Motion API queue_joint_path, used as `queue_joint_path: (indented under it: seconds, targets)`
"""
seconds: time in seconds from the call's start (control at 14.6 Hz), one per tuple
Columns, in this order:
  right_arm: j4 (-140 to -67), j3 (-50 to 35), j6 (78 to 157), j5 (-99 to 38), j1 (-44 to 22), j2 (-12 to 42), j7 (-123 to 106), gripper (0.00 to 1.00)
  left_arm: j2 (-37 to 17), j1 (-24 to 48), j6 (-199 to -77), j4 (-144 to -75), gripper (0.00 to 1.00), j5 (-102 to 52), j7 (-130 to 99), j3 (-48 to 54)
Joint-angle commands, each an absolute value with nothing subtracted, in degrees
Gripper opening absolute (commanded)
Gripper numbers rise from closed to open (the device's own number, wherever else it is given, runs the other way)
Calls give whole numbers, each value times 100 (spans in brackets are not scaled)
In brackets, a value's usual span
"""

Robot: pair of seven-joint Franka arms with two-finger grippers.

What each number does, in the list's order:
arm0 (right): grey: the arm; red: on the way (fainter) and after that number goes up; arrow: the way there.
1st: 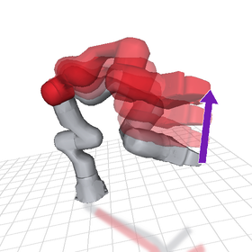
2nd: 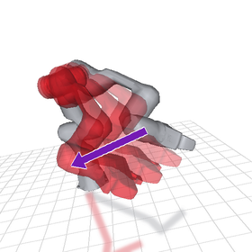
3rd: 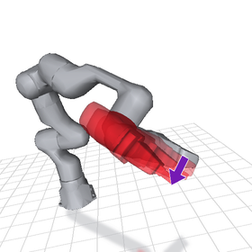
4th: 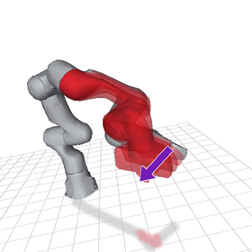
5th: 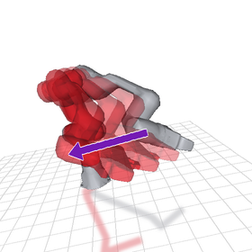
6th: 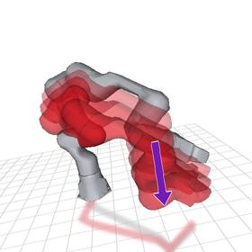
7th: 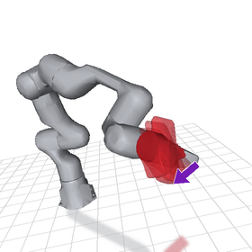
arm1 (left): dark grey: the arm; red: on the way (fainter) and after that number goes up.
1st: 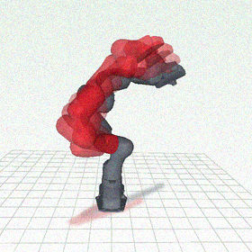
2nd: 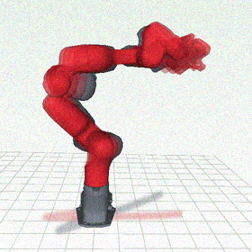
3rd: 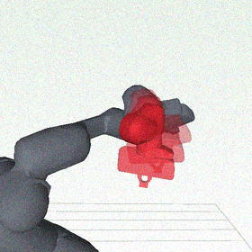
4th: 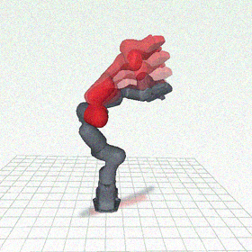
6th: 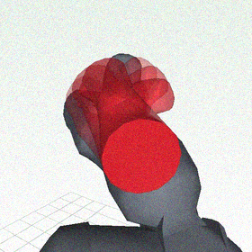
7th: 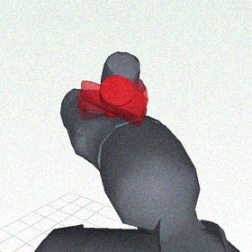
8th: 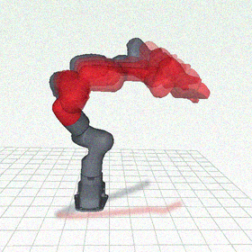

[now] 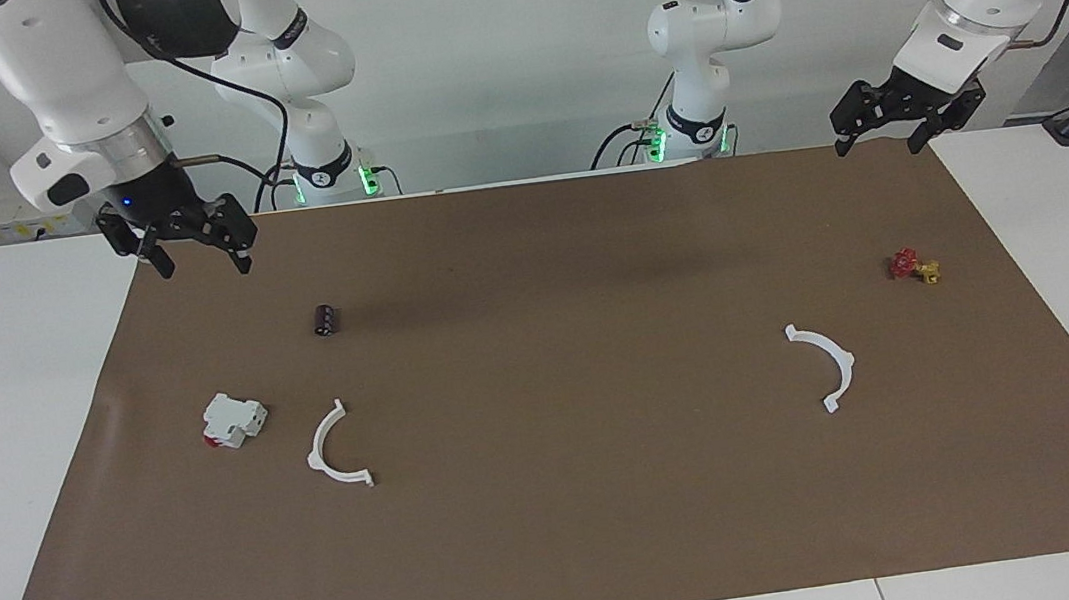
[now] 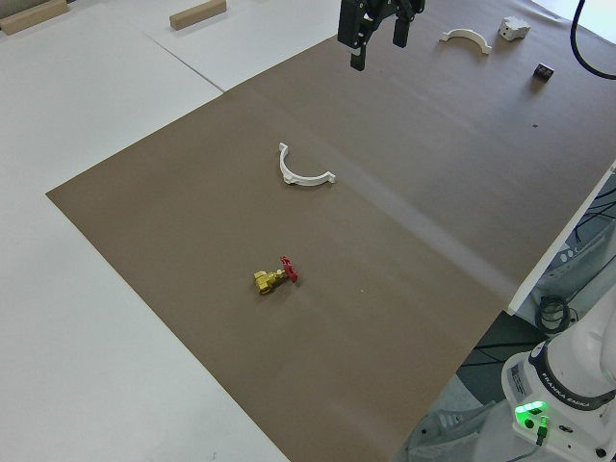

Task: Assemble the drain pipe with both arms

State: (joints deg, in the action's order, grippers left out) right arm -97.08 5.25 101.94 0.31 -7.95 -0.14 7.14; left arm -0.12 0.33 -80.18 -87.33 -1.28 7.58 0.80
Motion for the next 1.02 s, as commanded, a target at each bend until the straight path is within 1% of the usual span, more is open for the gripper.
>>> queue_joint_path:
  seconds: [0.0,0.07,0.14,0.2,0.27,0.34,0.48,0.61,0.68,0.82,0.96]
  targets:
    - [-9895,501,11088,18,-992,657,345,100,114,-26,-7980,-8842,100,-62,738,132]
    - [-10079,492,11527,9,-1011,816,-49,100,114,-26,-7972,-8842,100,-62,738,132]
    - [-10412,492,12053,9,-1002,913,-488,100,114,-26,-7972,-8842,100,-62,738,132]
    - [-10737,492,12711,9,-976,1045,-875,100,114,-26,-7980,-8842,100,-62,738,132]
    - [-10966,501,13205,0,-923,1168,-1210,100,114,-26,-7972,-8842,100,-62,738,132]
    - [-11064,492,13497,-17,-879,1343,-1544,100,114,-26,-7972,-8842,100,-62,738,132]
    - [-11048,492,13981,-620,-748,1765,-2333,100,114,-26,-7972,-8842,100,-62,738,132]
    - [-11039,501,14299,-1010,-712,2125,-3056,100,114,-26,-7972,-8842,100,-62,738,132]
    - [-11013,492,14465,-1063,-581,2318,-3311,97,114,-26,-7972,-8842,100,-62,738,132]
    - [-10995,492,14712,-1168,-554,2504,-3515,92,114,-26,-7980,-8842,100,-62,738,132]
    - [-10978,492,14722,-1248,-571,2514,-3516,74,114,-26,-7980,-8842,100,-62,738,132]
